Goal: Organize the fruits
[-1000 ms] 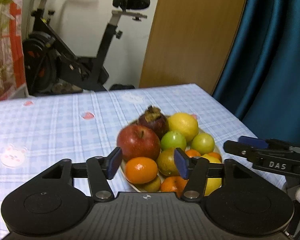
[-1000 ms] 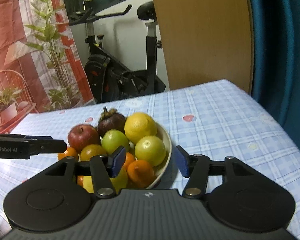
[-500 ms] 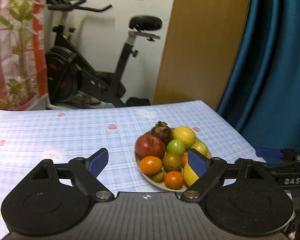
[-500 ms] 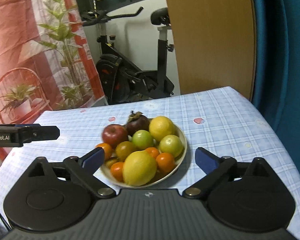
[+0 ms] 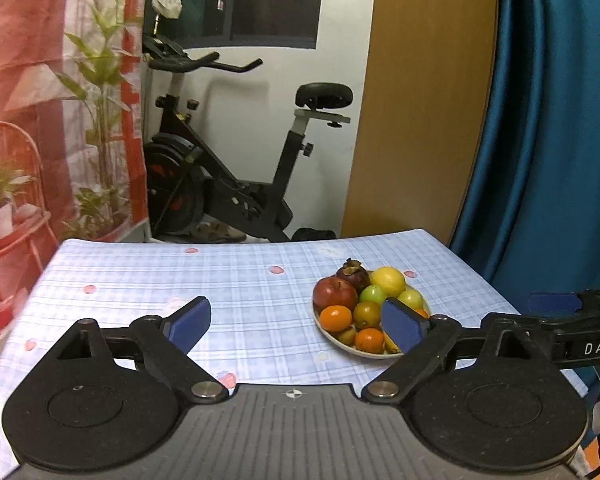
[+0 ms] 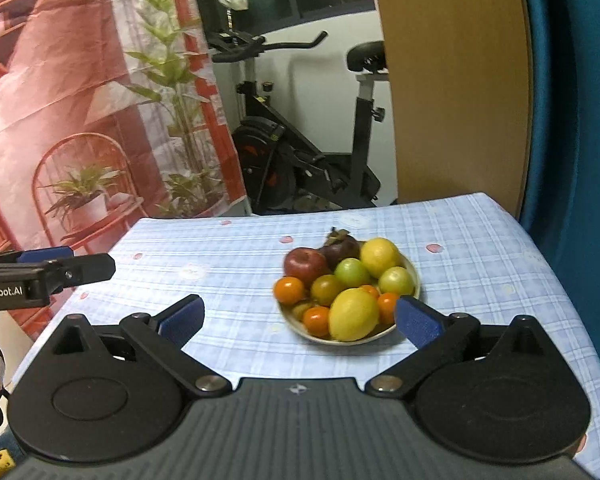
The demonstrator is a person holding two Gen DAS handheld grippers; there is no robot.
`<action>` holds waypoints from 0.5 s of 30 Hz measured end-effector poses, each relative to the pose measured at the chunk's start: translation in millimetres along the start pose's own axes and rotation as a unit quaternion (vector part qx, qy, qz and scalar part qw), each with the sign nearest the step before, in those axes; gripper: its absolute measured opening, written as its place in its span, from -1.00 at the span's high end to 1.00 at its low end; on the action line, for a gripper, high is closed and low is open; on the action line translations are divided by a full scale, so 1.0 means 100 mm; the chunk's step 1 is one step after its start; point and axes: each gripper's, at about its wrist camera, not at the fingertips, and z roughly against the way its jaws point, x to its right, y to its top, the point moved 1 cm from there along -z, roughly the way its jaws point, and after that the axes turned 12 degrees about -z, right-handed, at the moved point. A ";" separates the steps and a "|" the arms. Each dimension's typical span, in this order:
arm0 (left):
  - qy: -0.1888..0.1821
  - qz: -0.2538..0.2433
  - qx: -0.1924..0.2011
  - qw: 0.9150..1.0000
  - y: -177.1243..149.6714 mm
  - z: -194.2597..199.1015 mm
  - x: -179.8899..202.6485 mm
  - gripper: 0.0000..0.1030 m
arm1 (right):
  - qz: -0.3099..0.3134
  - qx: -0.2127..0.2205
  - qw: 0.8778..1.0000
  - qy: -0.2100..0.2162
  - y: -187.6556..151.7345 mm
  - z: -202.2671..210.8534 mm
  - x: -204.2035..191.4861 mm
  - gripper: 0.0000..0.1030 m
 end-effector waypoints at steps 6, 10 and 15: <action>0.047 -0.006 0.018 0.999 -0.01 0.42 -0.02 -0.86 | 0.002 0.010 1.000 0.008 -0.06 0.18 -0.17 -1.00; 0.064 -0.002 0.030 0.997 -0.02 0.59 -0.04 -0.88 | 0.007 0.011 1.000 0.017 -0.04 0.22 -0.25 -1.00; 0.079 0.006 0.035 0.996 -0.03 0.66 -0.06 -0.89 | 0.014 0.016 1.000 0.023 -0.03 0.25 -0.31 -1.00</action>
